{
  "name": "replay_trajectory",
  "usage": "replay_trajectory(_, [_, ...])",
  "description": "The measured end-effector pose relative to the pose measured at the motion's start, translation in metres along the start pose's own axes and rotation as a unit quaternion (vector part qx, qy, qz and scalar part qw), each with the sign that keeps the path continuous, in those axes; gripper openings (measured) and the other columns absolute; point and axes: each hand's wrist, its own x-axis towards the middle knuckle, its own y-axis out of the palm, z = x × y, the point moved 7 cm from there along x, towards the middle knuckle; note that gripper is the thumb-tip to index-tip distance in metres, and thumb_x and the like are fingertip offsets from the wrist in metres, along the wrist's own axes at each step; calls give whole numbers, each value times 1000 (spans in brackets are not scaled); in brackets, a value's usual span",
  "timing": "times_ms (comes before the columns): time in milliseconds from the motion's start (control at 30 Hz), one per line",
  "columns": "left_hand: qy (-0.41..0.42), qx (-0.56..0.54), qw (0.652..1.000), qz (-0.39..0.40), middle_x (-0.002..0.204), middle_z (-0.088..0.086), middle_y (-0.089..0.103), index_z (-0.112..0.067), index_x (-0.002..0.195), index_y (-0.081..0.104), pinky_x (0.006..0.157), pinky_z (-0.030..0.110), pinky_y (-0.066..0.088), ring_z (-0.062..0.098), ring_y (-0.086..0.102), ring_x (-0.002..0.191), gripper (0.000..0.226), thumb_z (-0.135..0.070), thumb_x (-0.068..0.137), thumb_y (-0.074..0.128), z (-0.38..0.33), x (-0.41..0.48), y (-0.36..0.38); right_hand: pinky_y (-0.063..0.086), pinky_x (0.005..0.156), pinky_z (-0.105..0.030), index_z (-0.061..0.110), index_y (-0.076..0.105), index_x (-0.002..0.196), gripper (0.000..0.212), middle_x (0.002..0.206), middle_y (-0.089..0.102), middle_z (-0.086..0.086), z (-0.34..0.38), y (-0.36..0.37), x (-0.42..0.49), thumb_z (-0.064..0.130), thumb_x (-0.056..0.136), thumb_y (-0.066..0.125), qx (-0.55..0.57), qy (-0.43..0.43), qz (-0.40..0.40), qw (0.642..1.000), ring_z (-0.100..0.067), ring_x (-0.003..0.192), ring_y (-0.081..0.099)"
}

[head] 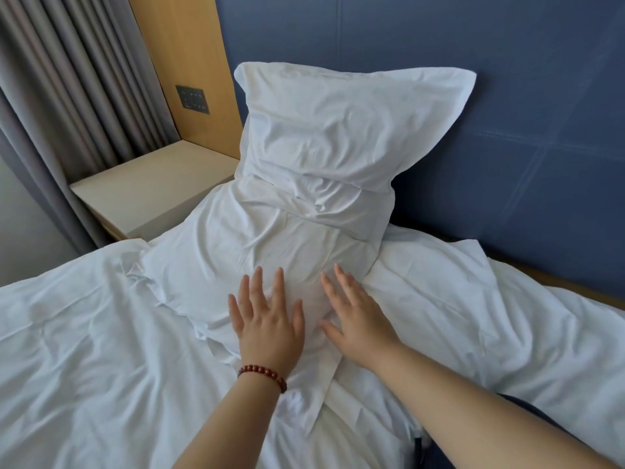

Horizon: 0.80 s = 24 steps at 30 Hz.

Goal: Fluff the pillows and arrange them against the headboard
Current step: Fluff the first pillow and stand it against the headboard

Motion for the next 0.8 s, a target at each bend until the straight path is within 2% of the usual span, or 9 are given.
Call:
replay_trajectory(67, [-10,3,1000,23,162,8,11,-27,153,20,119,46,-5,27,3,149,69,-58,92,19,-1,11,5,5,121,-36,36,-11,154,78,161,-27,2,0,-1,4,55,98,40,8,9,11,1000,-17,150,-15])
replay_trajectory(133, [-12,25,998,54,163,7,2,-27,155,14,119,48,-6,27,-3,150,71,-59,92,16,-2,9,20,10,123,-40,35,-10,154,79,159,-30,4,7,10,2,54,98,42,9,-25,57,998,-18,151,-13])
replay_trajectory(267, [19,45,997,53,161,13,12,-20,153,27,117,55,6,34,7,148,68,-52,93,30,-10,-15,37,18,121,-34,33,-8,155,81,157,-32,15,-6,32,-19,47,98,48,18,-87,140,986,-13,151,2])
replay_trajectory(367, [33,48,995,79,161,16,12,-21,150,34,115,60,6,39,4,148,67,-52,91,33,-27,-41,50,8,123,-35,35,-5,155,75,157,-26,12,-44,26,-28,55,98,38,-43,-91,164,981,-14,151,-6])
replay_trajectory(433, [31,52,994,95,161,15,11,-25,146,41,111,66,-2,42,-2,147,63,-53,91,33,-49,-48,58,-5,121,-32,40,-11,152,76,153,-29,12,-74,17,-28,70,87,14,-94,-67,157,981,-16,151,-12])
replay_trajectory(467, [36,60,993,99,163,11,7,-28,147,39,109,68,-10,42,-11,146,60,-54,93,30,-63,-48,61,-11,118,-32,42,-14,150,78,154,-29,11,-87,12,-28,72,80,4,-122,-62,146,980,-17,150,-15])
replay_trajectory(567, [33,66,984,162,159,-6,-23,-36,153,9,91,66,-36,31,-47,132,59,-56,98,14,-99,-37,80,-21,116,-36,44,-16,149,76,161,-21,8,-116,5,-27,72,80,-2,-173,-58,138,973,-17,149,-19])
replay_trajectory(667, [5,67,979,191,159,-12,-22,-33,155,3,89,64,-39,24,-52,128,61,-54,98,11,-114,-33,97,-17,116,-45,38,-2,155,73,164,-12,4,-139,1,-25,71,91,11,-195,-57,125,971,-16,151,-13])
replay_trajectory(800, [12,95,974,206,155,-17,-27,-30,155,-2,97,64,-34,12,-44,135,63,-53,98,8,-111,-38,119,14,114,-50,31,41,148,65,157,34,-9,-156,6,-17,64,93,26,-158,-54,24,986,-25,147,29])
